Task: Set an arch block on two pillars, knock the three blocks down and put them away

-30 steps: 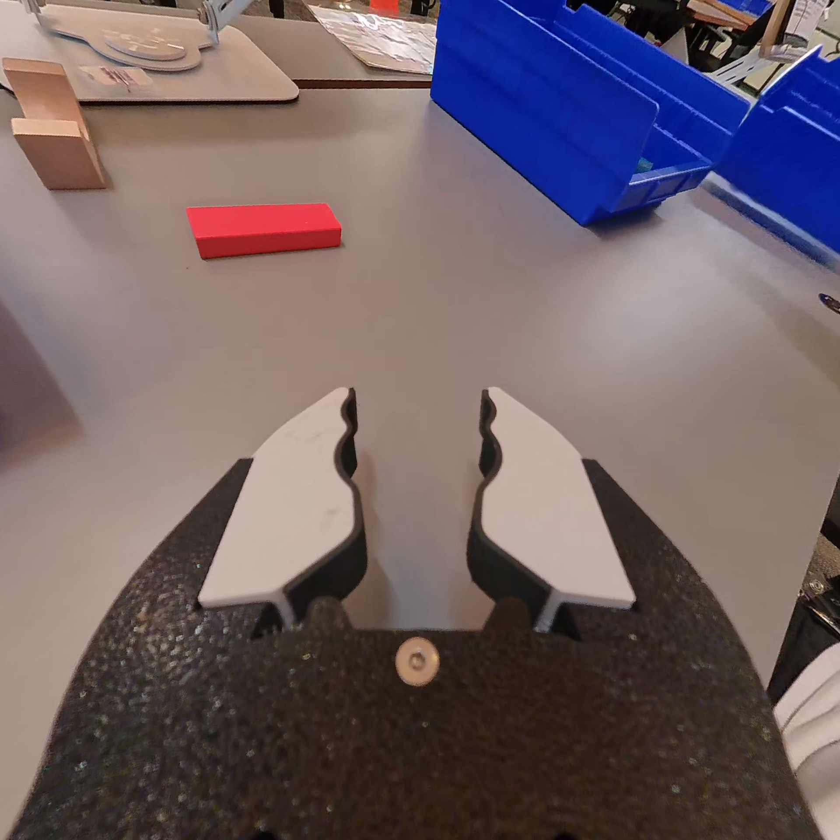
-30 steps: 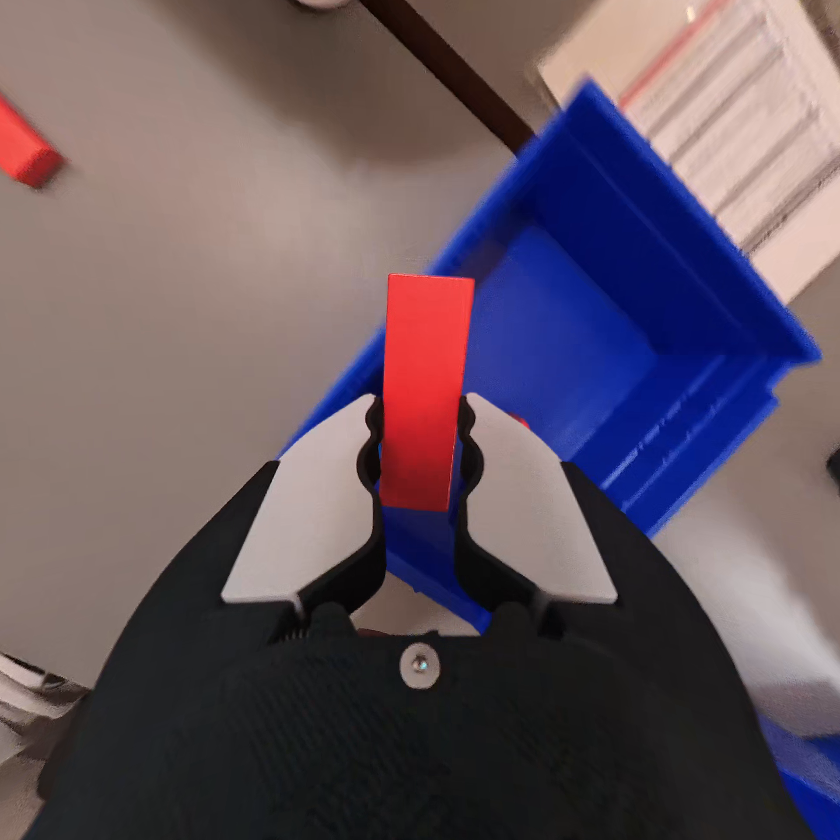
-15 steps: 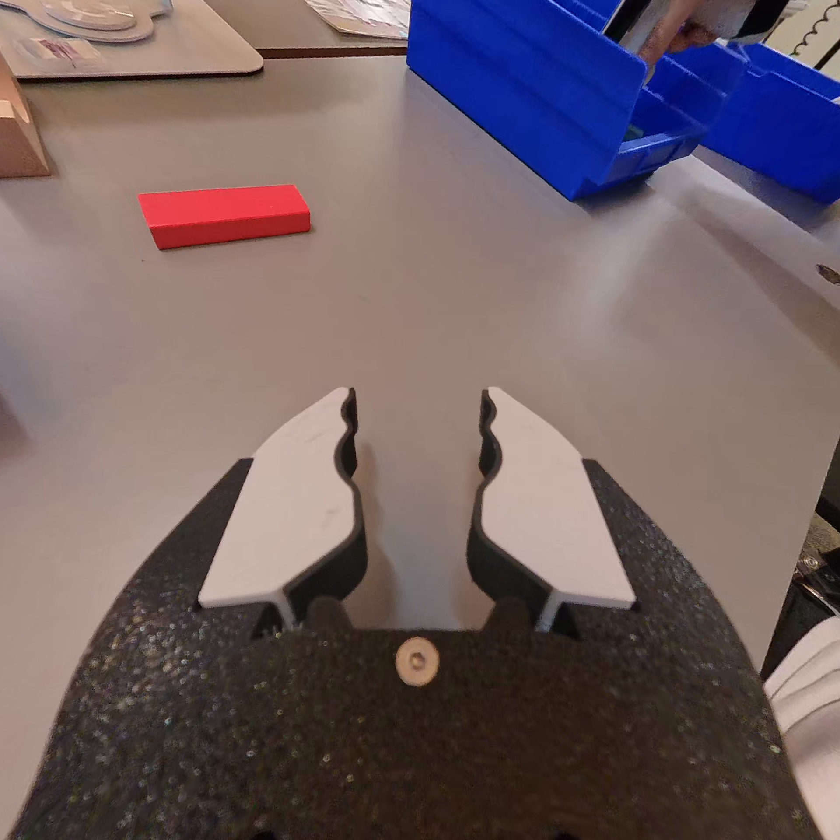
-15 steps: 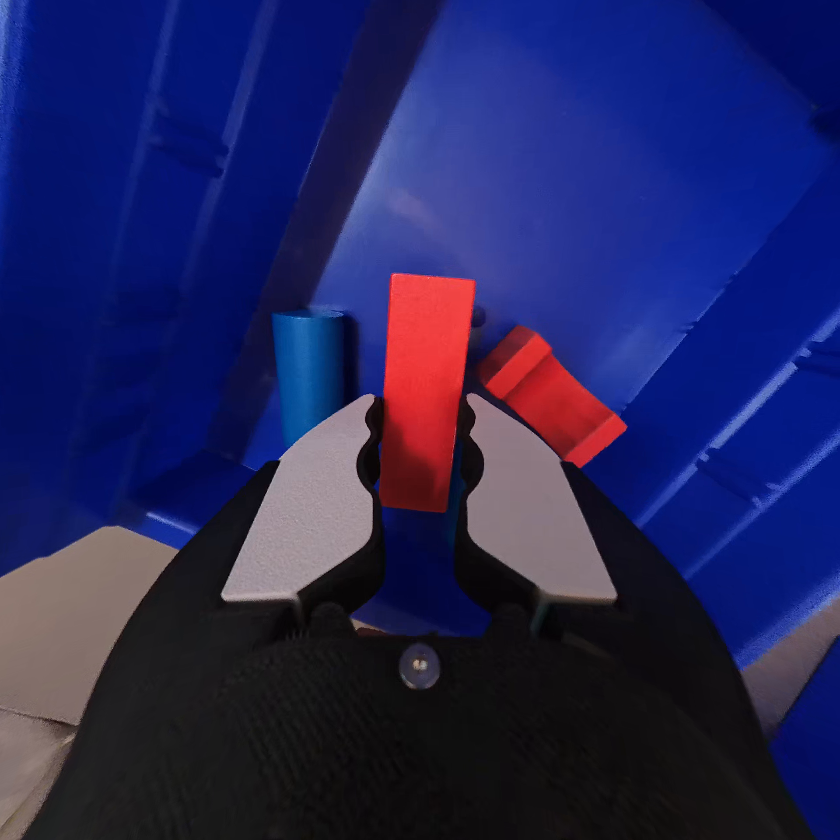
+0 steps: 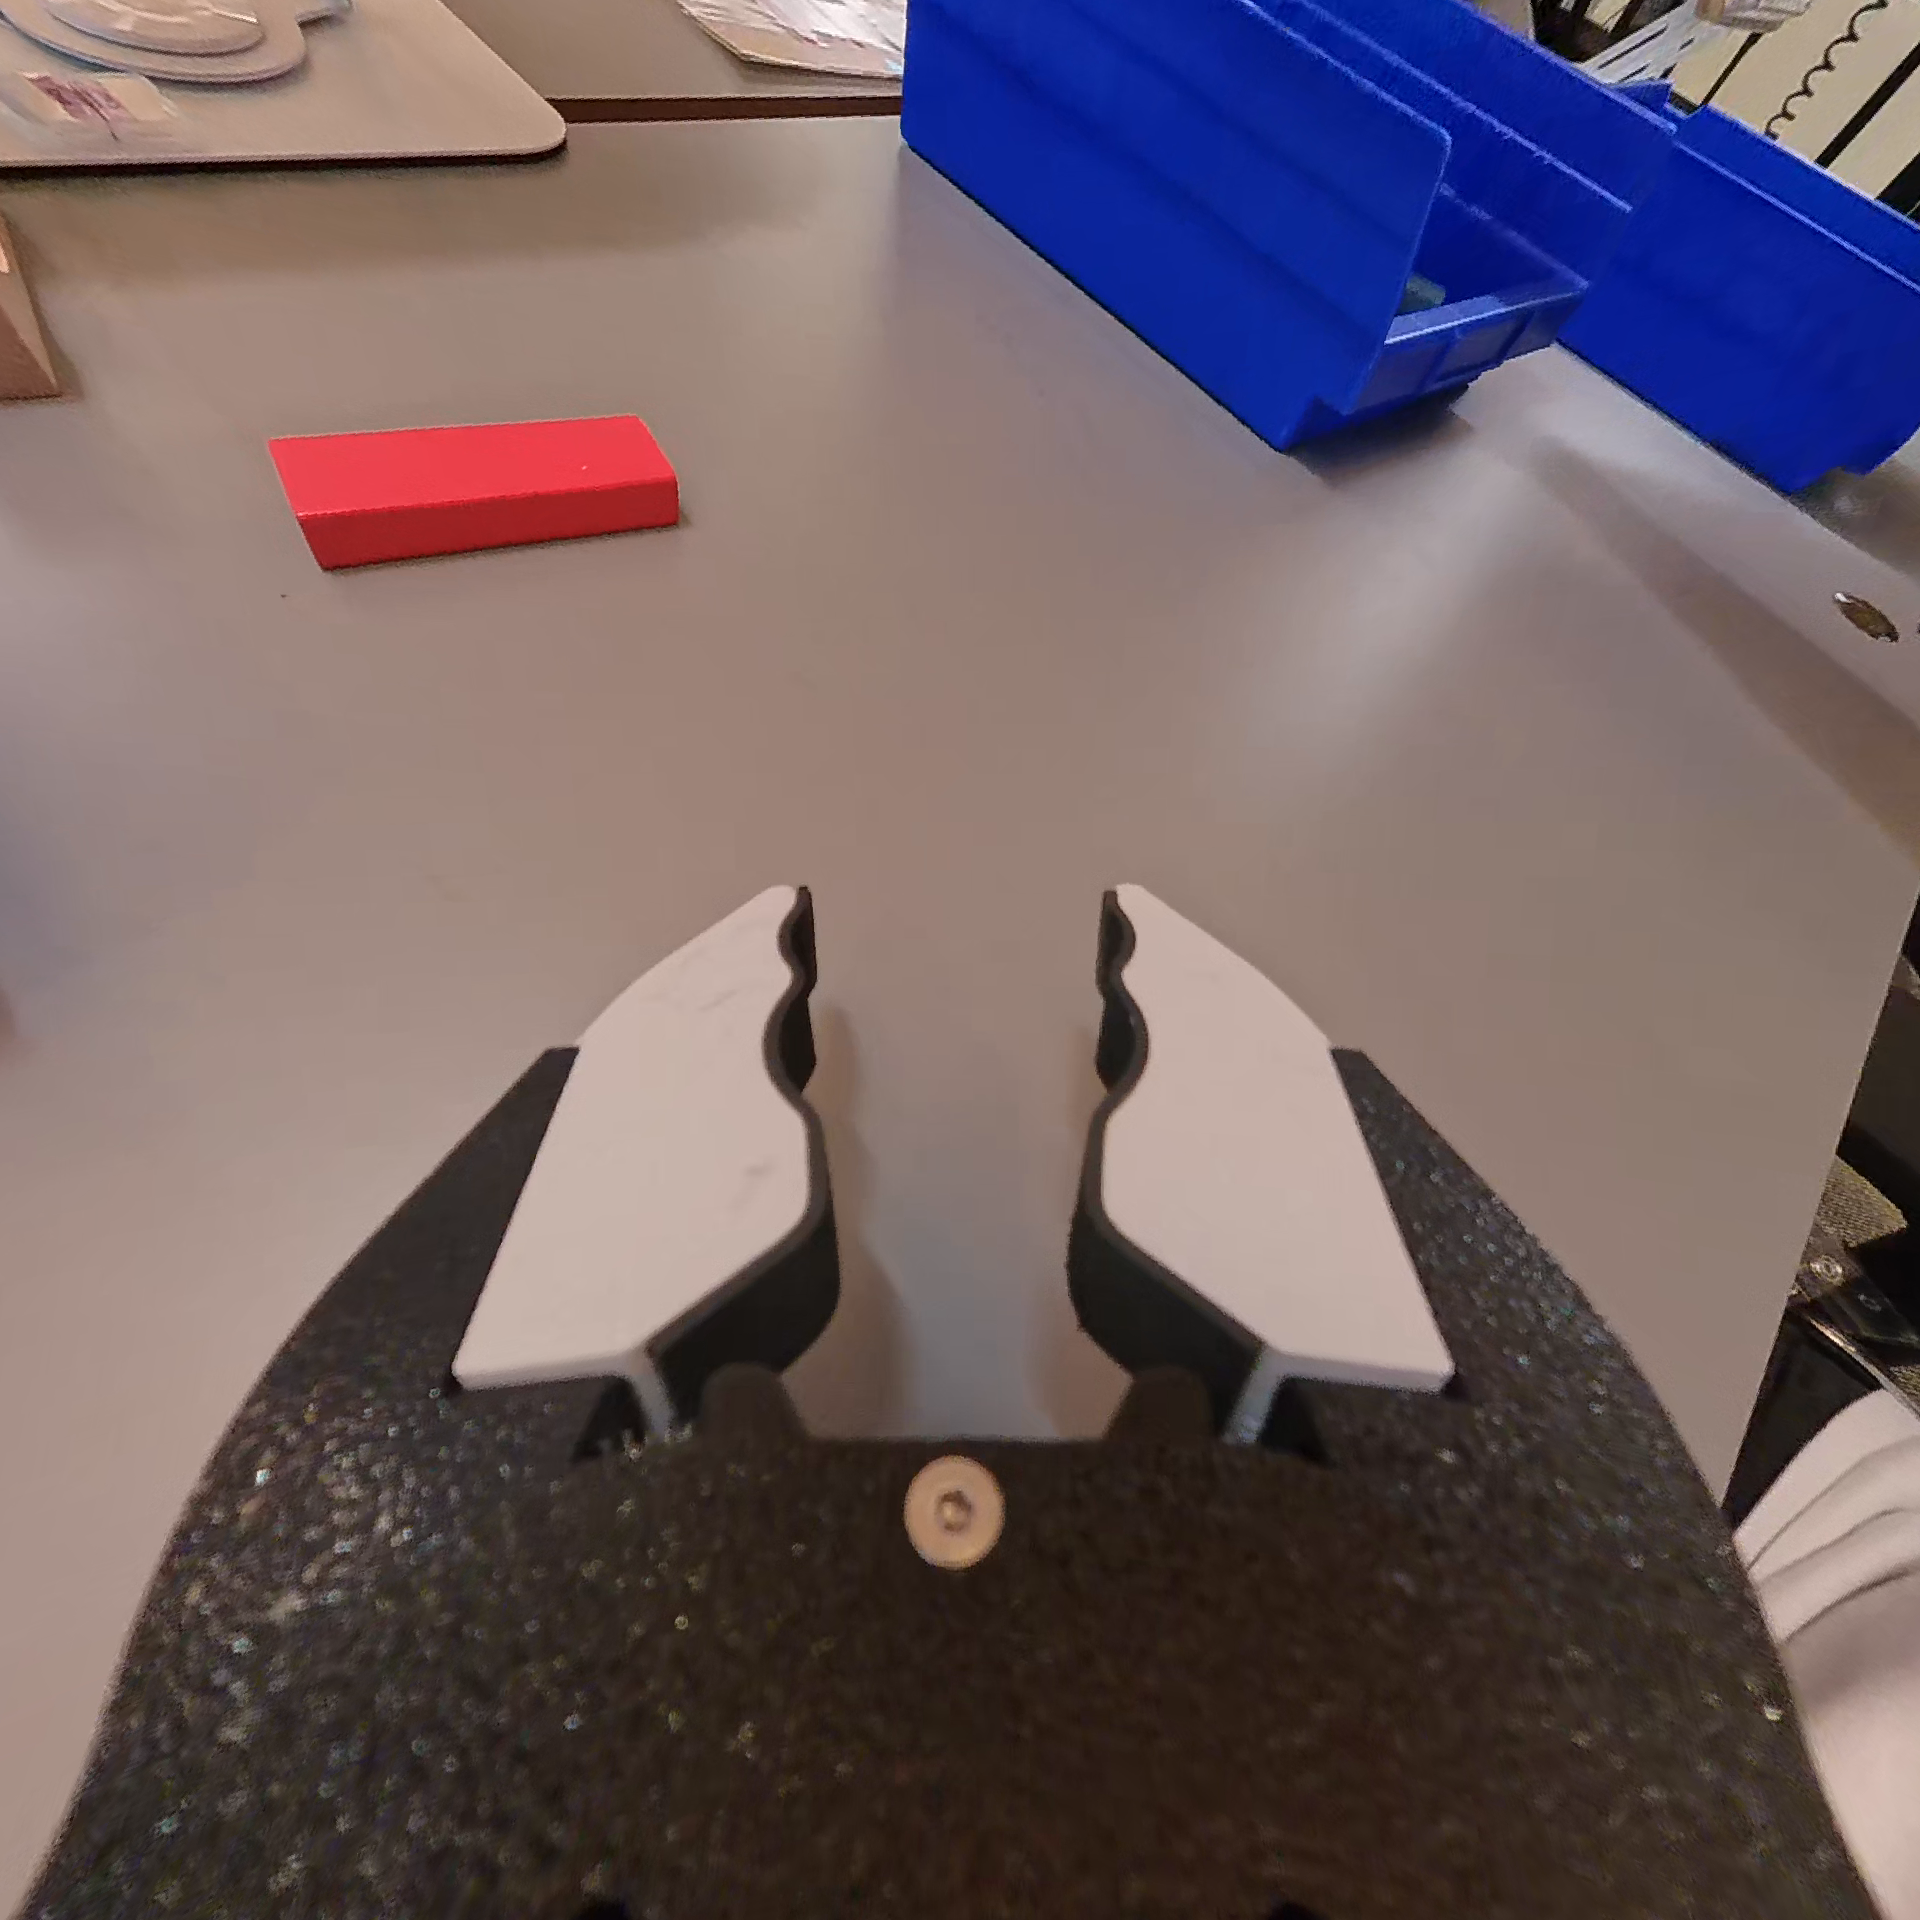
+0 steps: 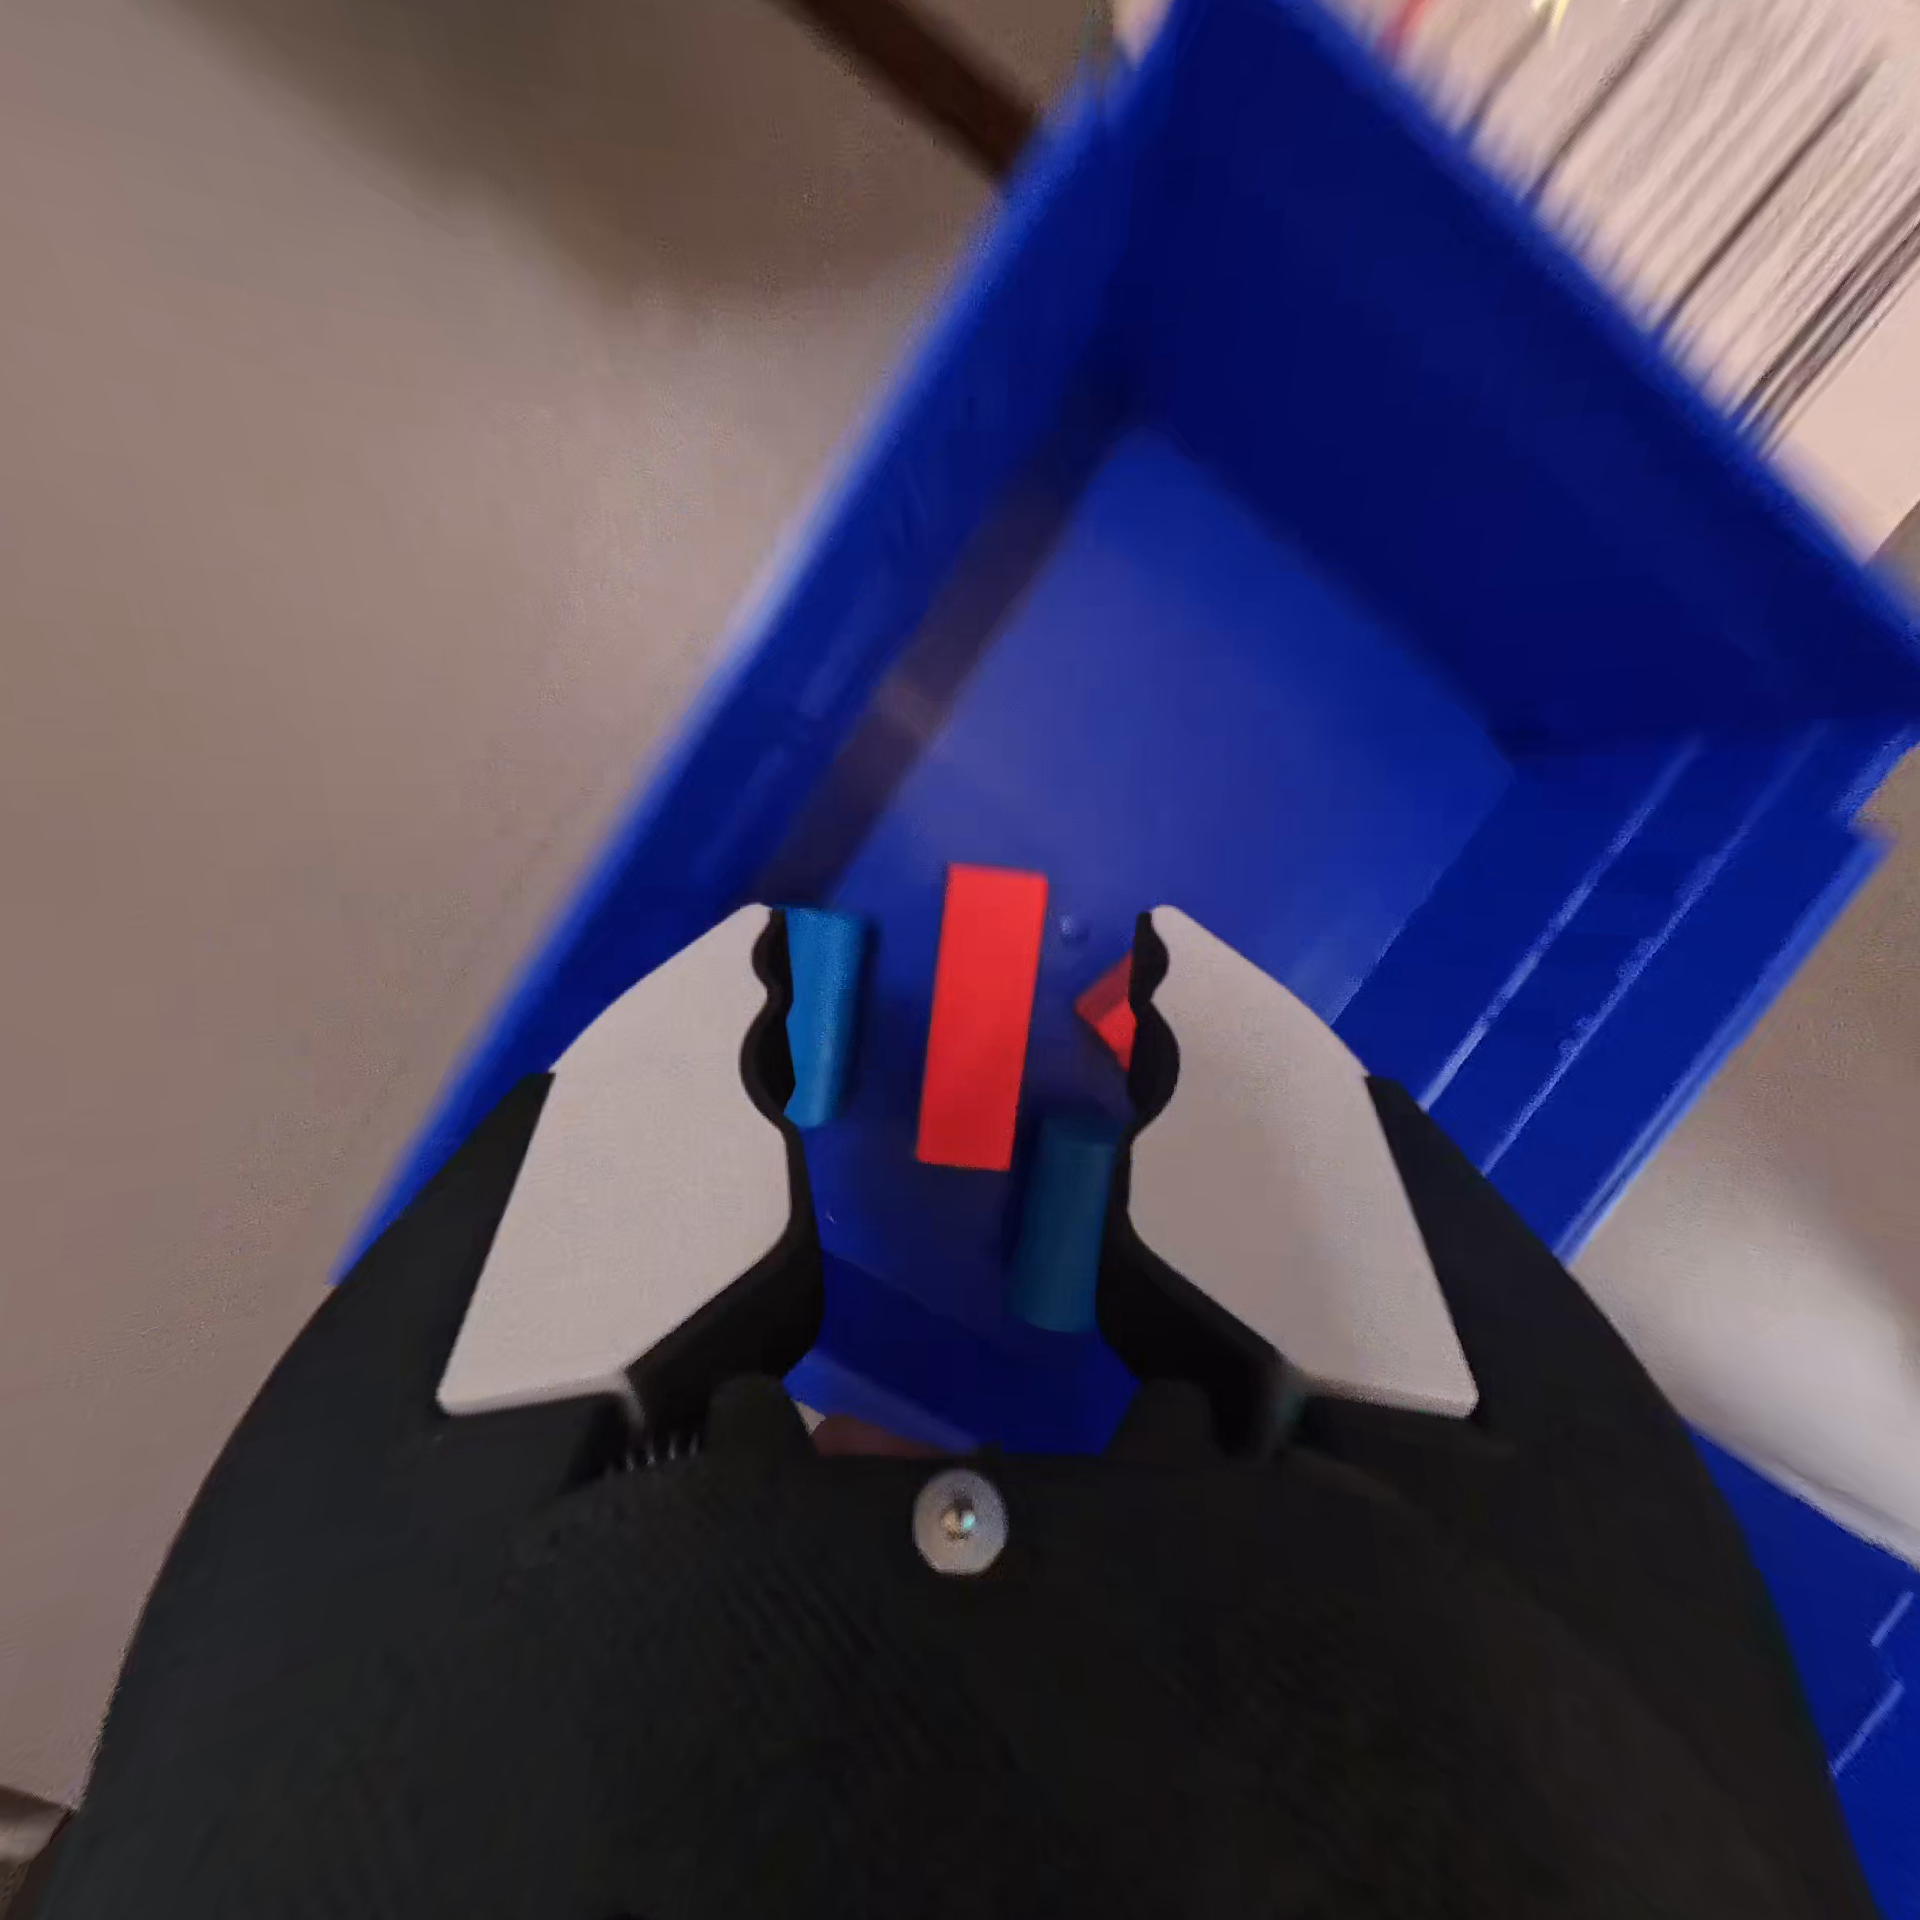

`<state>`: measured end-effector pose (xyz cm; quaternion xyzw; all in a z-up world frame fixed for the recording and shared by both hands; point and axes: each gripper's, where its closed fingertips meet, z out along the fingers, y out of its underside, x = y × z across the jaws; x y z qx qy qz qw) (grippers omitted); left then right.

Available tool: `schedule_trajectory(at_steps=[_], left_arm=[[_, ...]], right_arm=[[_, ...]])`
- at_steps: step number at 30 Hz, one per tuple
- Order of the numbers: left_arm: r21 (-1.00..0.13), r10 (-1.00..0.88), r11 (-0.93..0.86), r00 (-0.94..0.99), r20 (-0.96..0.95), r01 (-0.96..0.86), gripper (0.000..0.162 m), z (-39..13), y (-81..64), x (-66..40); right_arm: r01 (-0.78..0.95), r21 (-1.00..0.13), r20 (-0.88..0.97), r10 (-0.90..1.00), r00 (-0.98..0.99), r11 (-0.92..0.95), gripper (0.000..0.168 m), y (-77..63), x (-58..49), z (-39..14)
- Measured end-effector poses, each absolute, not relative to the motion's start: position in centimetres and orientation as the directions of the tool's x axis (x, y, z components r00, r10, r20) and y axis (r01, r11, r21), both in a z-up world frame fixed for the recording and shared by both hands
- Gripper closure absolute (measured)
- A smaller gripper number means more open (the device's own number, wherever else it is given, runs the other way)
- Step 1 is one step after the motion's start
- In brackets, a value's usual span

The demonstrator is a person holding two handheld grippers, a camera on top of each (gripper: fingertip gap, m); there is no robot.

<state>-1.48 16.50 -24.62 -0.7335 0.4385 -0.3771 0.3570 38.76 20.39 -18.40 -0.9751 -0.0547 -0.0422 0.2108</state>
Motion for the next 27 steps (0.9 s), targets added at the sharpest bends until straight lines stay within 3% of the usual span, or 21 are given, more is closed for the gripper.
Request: schedule_trajectory(at_steps=[3, 7, 12, 19, 27], left_arm=[[-0.853, -0.911, -0.365, 0.333, 0.244, -0.374, 0.111, -24.6, 16.5, -1.5], [-0.853, -0.910, -0.366, 0.334, 0.245, -0.372, 0.110, -24.6, 16.5, -1.5], [-0.861, -0.914, -0.355, 0.328, 0.239, -0.364, 0.110, -24.1, 16.1, -1.3], [-0.867, -0.927, -0.323, 0.309, 0.210, -0.379, 0.109, -23.5, 15.1, -1.2], [-0.864, -0.927, -0.334, 0.299, 0.228, -0.377, 0.109, -23.8, 14.7, -1.3]], right_arm=[[0.223, -0.513, 0.086, 0.209, 0.974, -0.829, 0.099, 22.6, 33.7, -13.7], [0.481, -0.477, 0.128, 0.483, 0.866, -0.736, 0.088, 24.5, 25.4, -13.0], [0.654, -0.452, 0.104, 0.692, 0.715, -0.607, 0.095, 27.7, 15.8, -16.8], [0.721, -0.333, 0.045, 0.754, 0.655, -0.607, 0.105, 31.3, 10.3, -25.4], [0.780, -0.243, 0.018, 0.801, 0.598, -0.577, 0.112, 31.9, 7.8, -29.2]])
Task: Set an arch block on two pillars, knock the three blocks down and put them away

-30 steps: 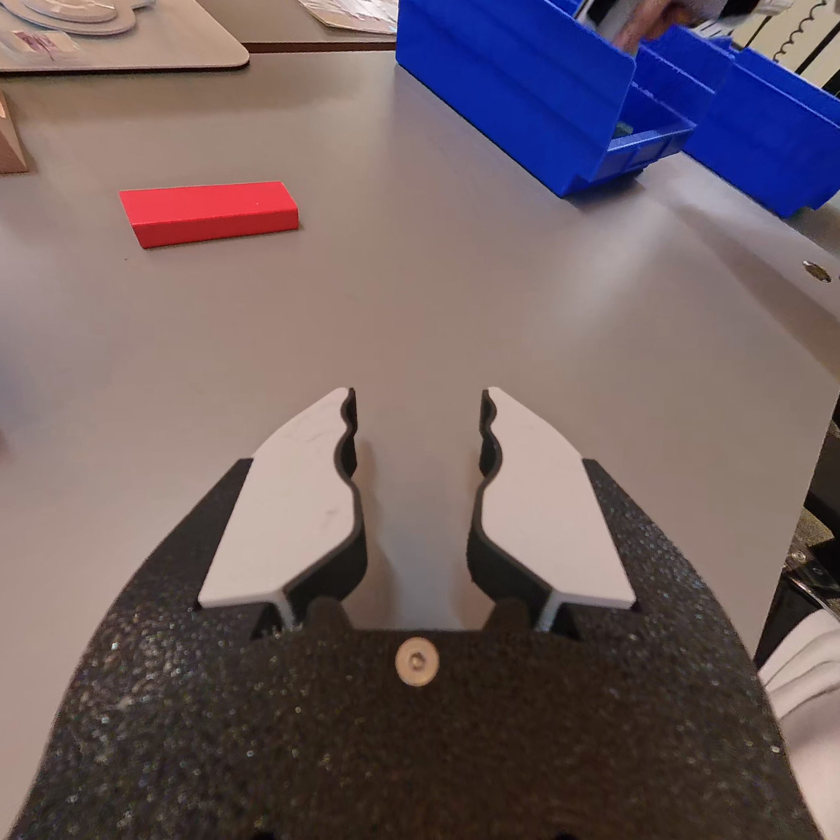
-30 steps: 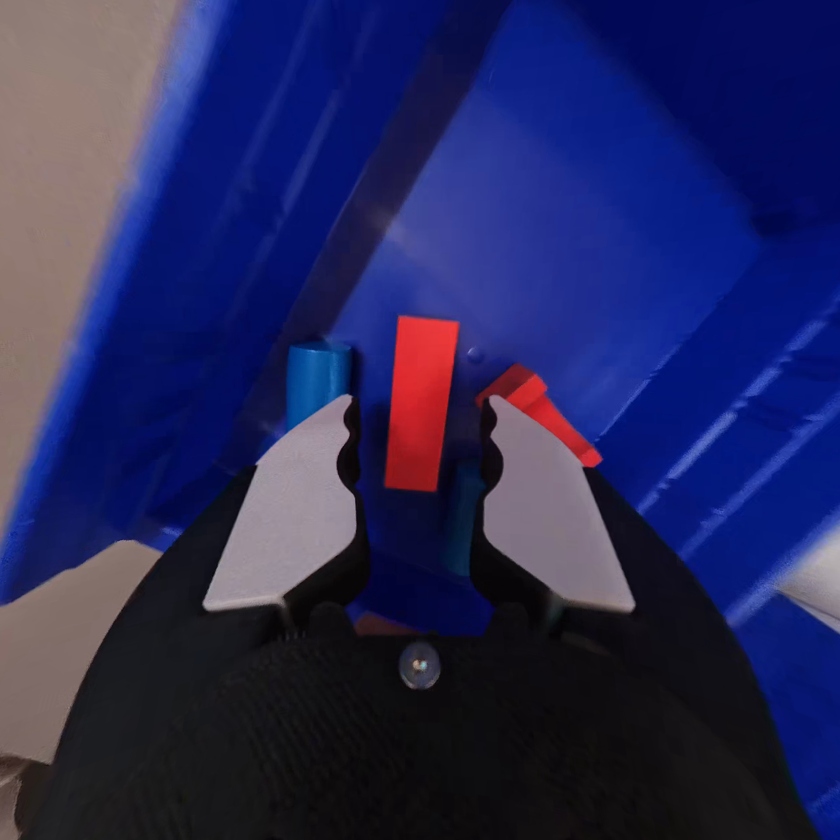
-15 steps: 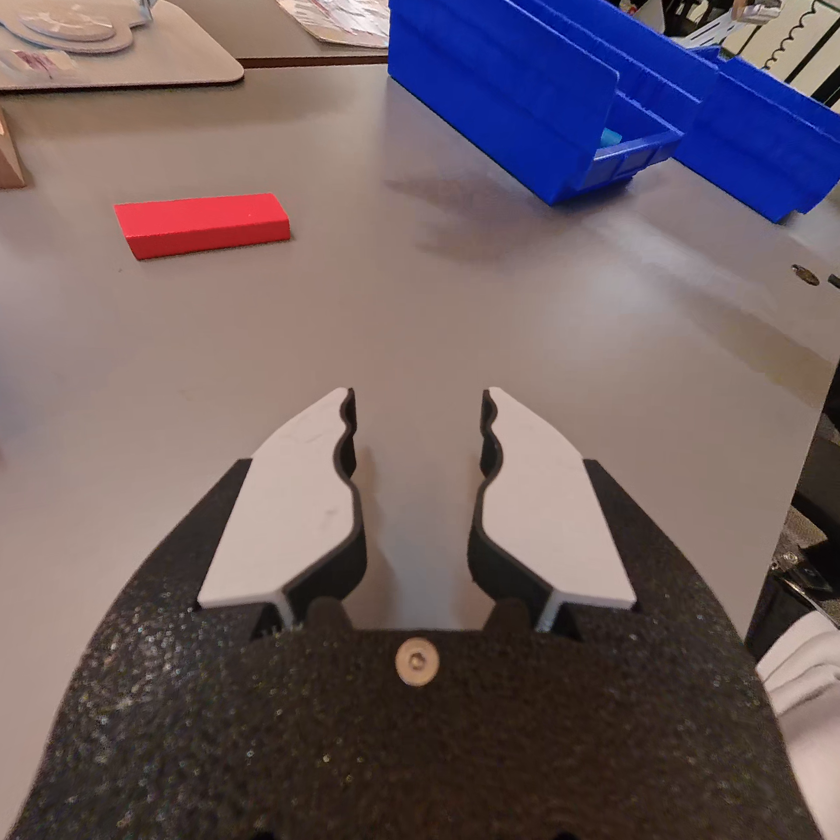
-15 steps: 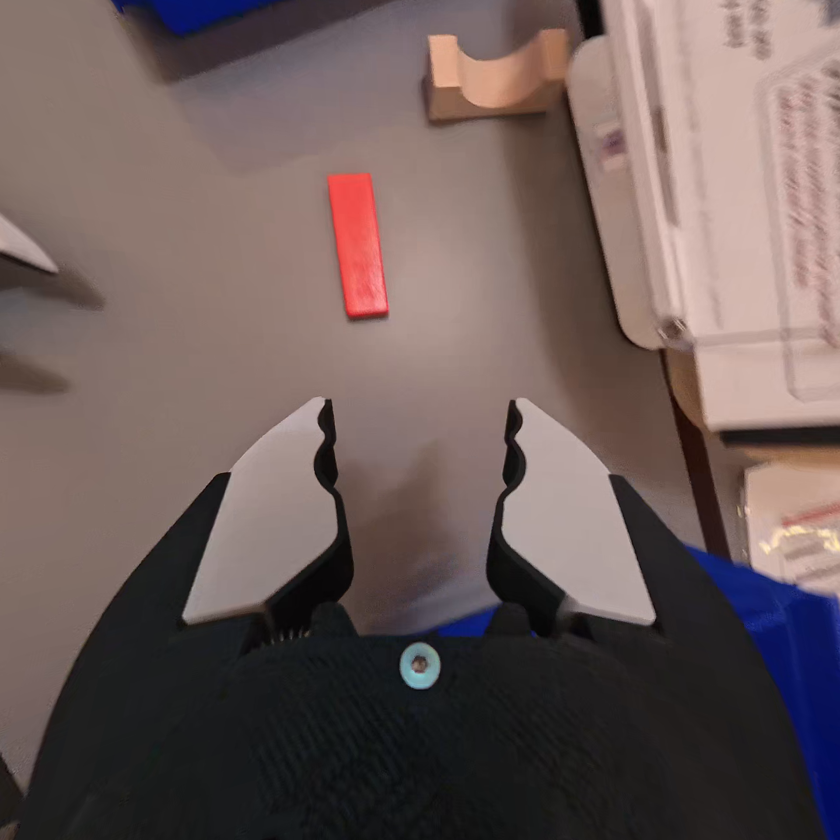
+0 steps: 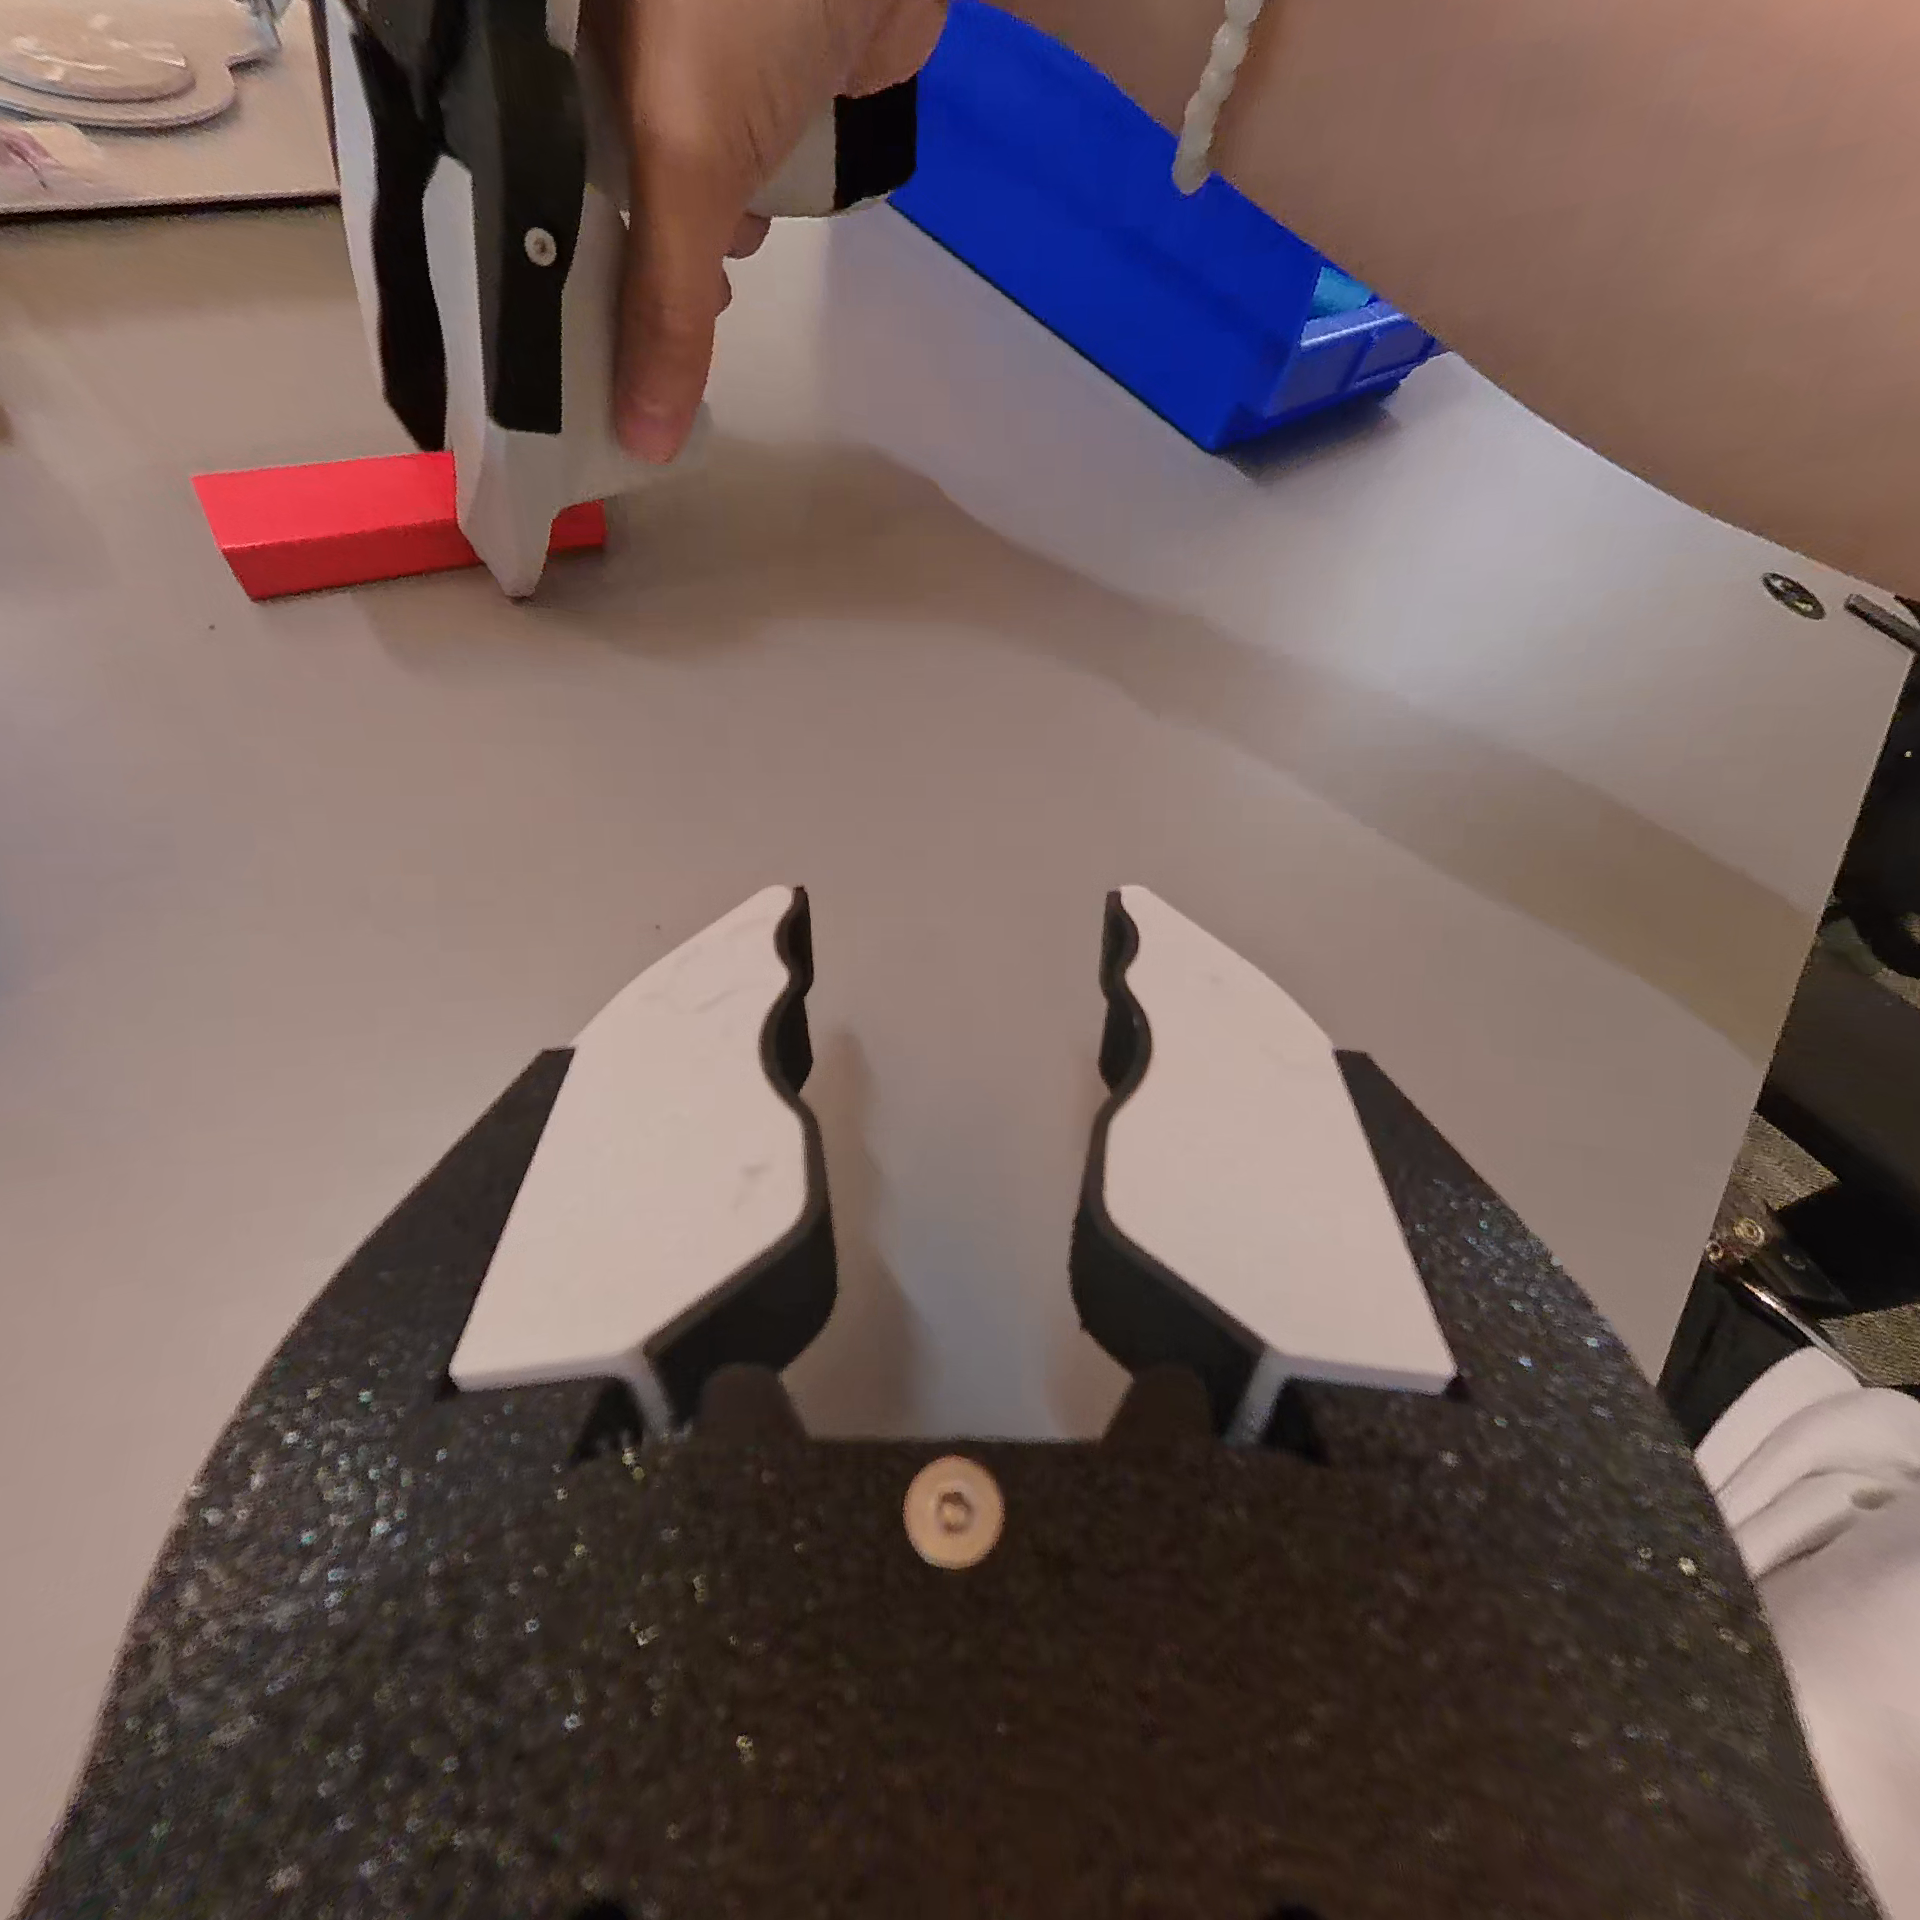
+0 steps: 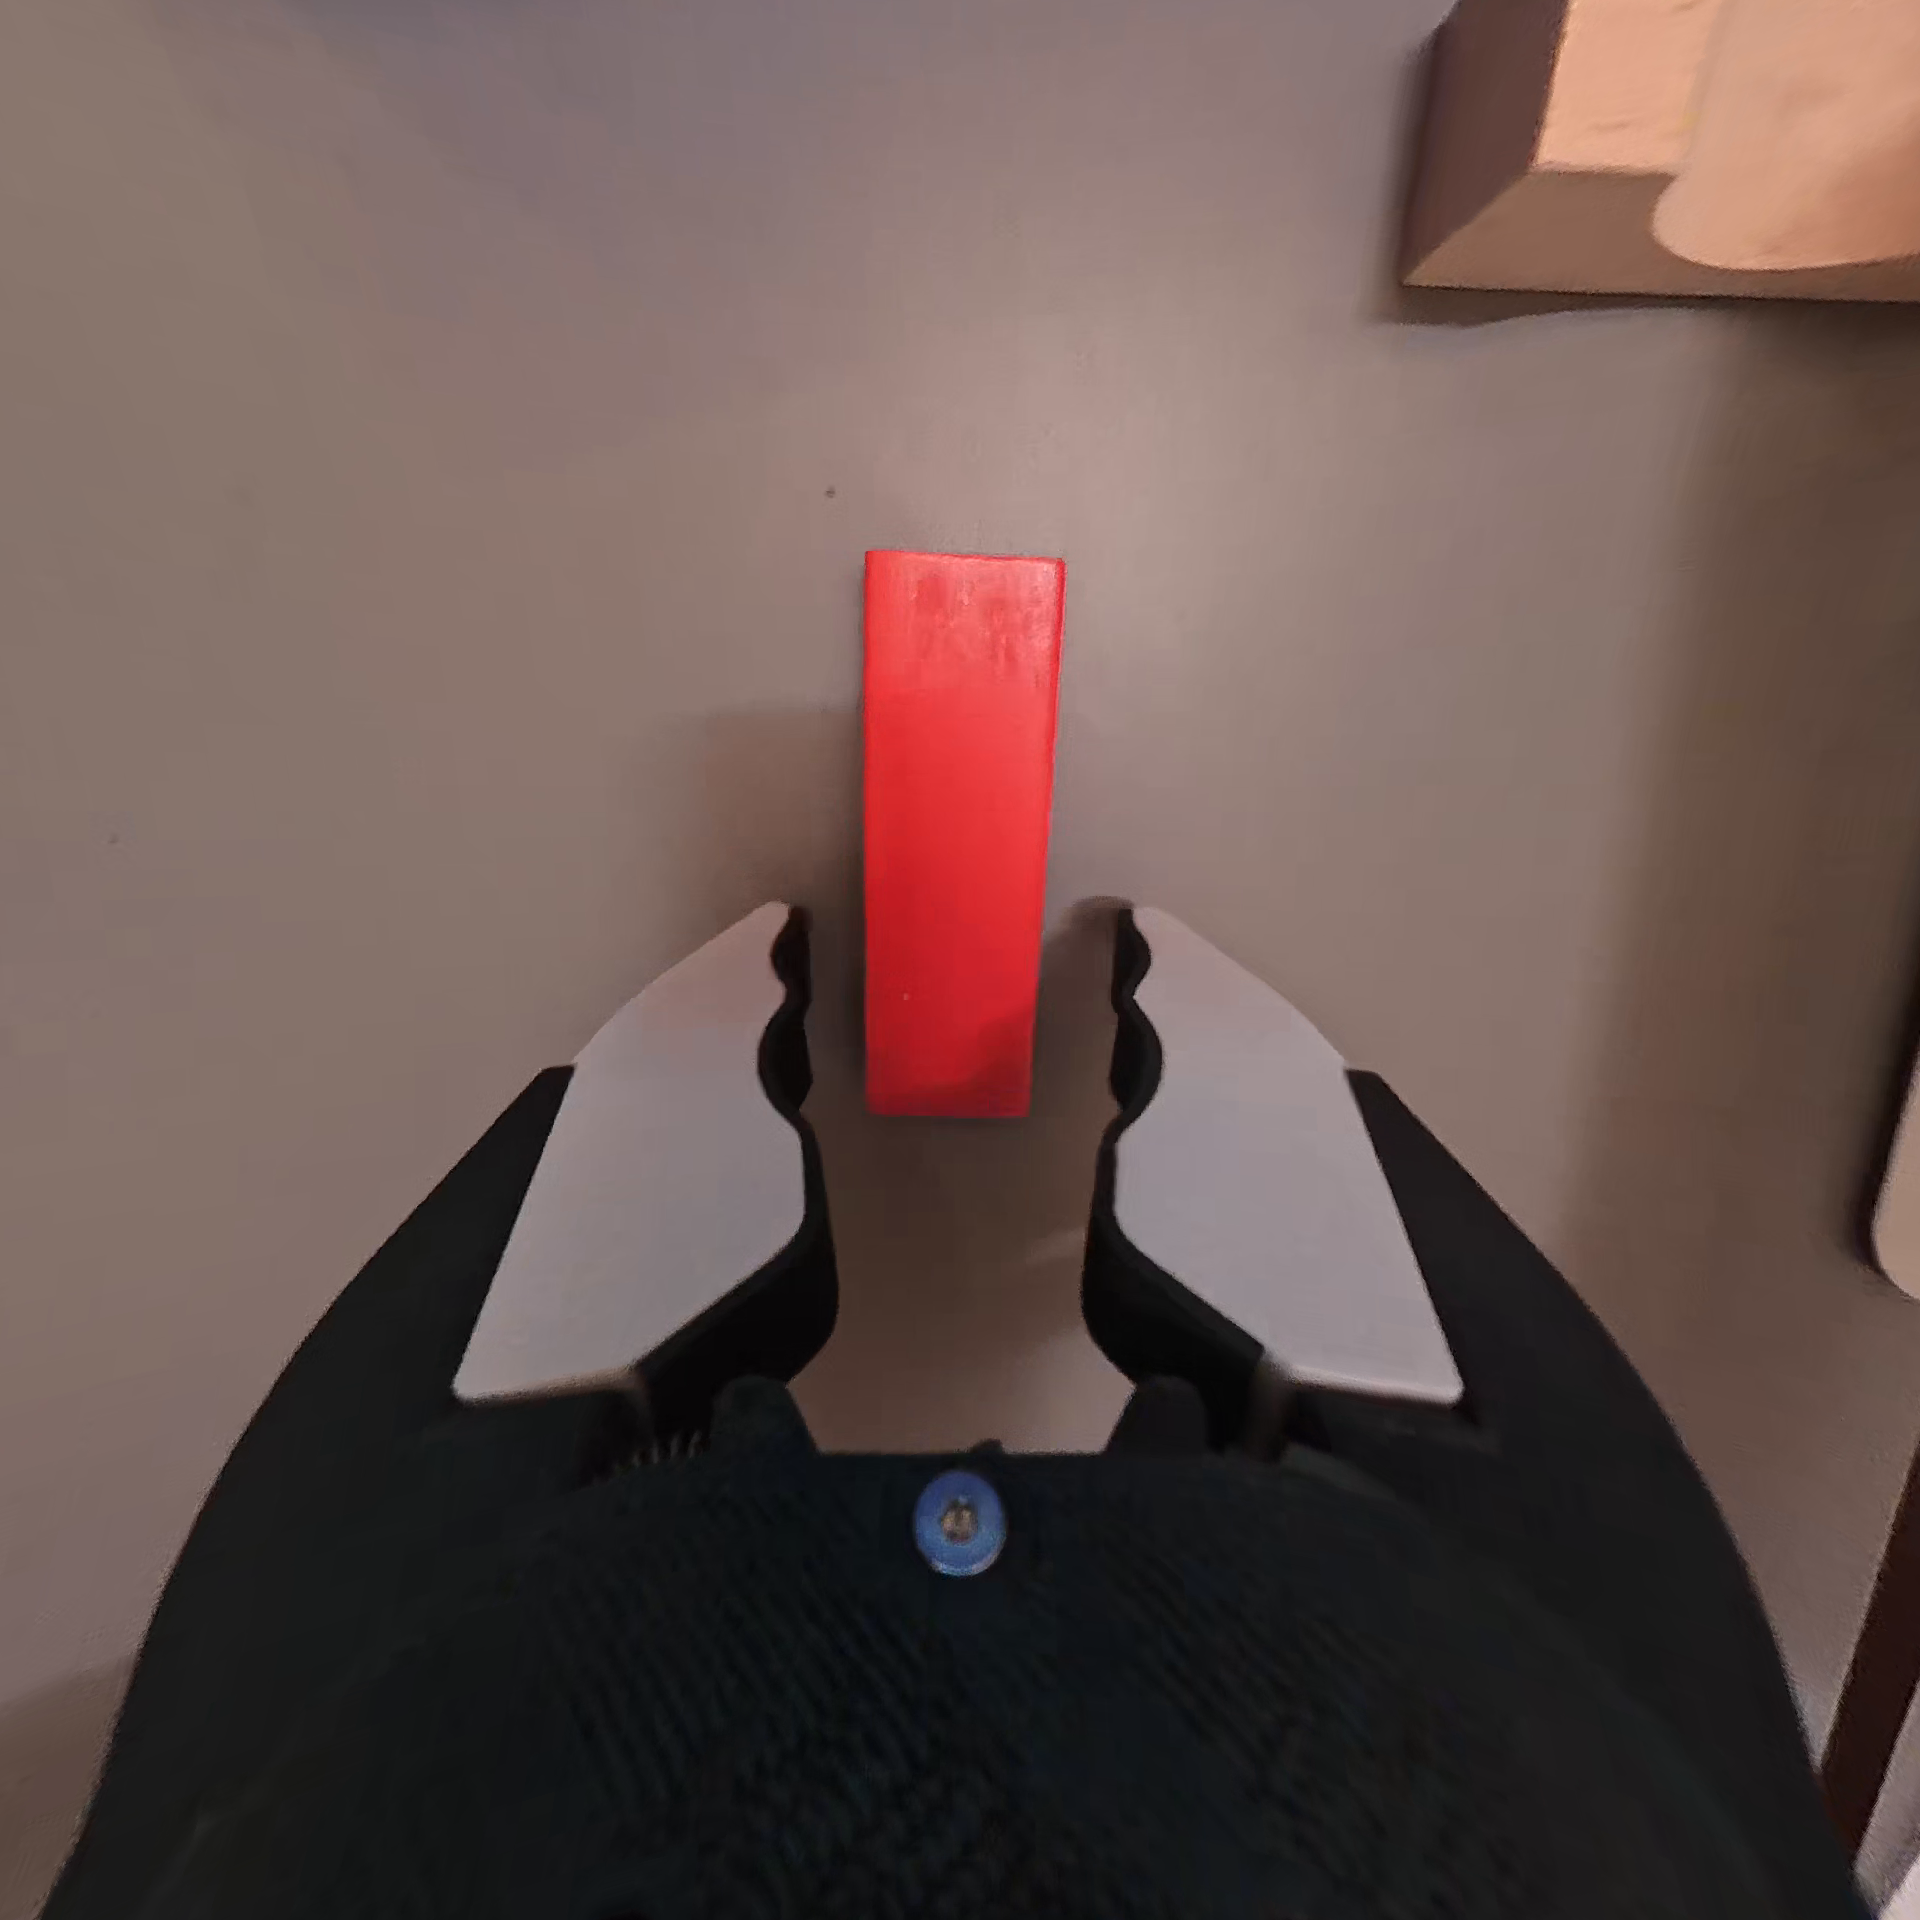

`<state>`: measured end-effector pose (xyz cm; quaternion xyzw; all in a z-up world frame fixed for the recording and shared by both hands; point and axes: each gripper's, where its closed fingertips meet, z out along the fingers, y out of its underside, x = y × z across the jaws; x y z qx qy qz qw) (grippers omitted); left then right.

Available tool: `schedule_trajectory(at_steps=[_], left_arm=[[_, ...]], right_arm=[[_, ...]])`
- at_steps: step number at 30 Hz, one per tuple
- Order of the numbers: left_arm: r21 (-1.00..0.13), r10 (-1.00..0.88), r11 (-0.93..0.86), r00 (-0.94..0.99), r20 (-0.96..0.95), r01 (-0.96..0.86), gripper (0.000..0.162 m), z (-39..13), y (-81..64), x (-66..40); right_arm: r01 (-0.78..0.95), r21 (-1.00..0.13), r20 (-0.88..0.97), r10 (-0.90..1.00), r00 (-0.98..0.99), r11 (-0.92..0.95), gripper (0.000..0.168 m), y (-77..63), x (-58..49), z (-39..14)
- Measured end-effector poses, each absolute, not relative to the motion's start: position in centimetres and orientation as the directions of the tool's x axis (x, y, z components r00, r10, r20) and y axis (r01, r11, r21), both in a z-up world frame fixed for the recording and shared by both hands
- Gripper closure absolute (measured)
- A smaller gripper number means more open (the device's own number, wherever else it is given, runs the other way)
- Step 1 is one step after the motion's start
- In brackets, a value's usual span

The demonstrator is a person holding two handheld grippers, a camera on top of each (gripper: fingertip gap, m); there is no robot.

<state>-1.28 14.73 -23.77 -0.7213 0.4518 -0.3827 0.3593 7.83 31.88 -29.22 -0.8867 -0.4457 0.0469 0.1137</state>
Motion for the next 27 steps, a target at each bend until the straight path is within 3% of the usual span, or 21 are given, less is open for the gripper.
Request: schedule_trajectory(at_steps=[3, 10, 16, 20, 27], left_arm=[[-0.860, -0.923, -0.344, 0.305, 0.235, -0.377, 0.109, -24.0, 14.9, -1.5], [-0.855, -0.916, -0.359, 0.315, 0.247, -0.373, 0.109, -24.4, 15.1, -1.8], [-0.851, -0.910, -0.374, 0.321, 0.261, -0.368, 0.110, -24.5, 15.1, -2.0], [-0.848, -0.913, -0.370, 0.320, 0.255, -0.379, 0.109, -24.7, 14.9, -1.9], [-0.845, -0.916, -0.371, 0.304, 0.263, -0.385, 0.109, -24.2, 14.6, -1.6]], right_arm=[[0.769, -0.254, 0.005, 0.795, 0.607, -0.586, 0.136, 32.1, 7.3, -29.2], [0.758, -0.221, 0.013, 0.776, 0.631, -0.613, 0.136, 31.0, 8.9, -28.2], [0.573, -0.381, 0.050, 0.603, 0.796, -0.726, 0.136, 30.6, 17.7, -16.9], [0.438, -0.356, 0.150, 0.412, 0.899, -0.826, 0.136, 28.2, 28.8, -12.5], [0.206, -0.259, 0.143, 0.174, 0.974, -0.943, 0.135, 22.3, 41.6, -16.8]])
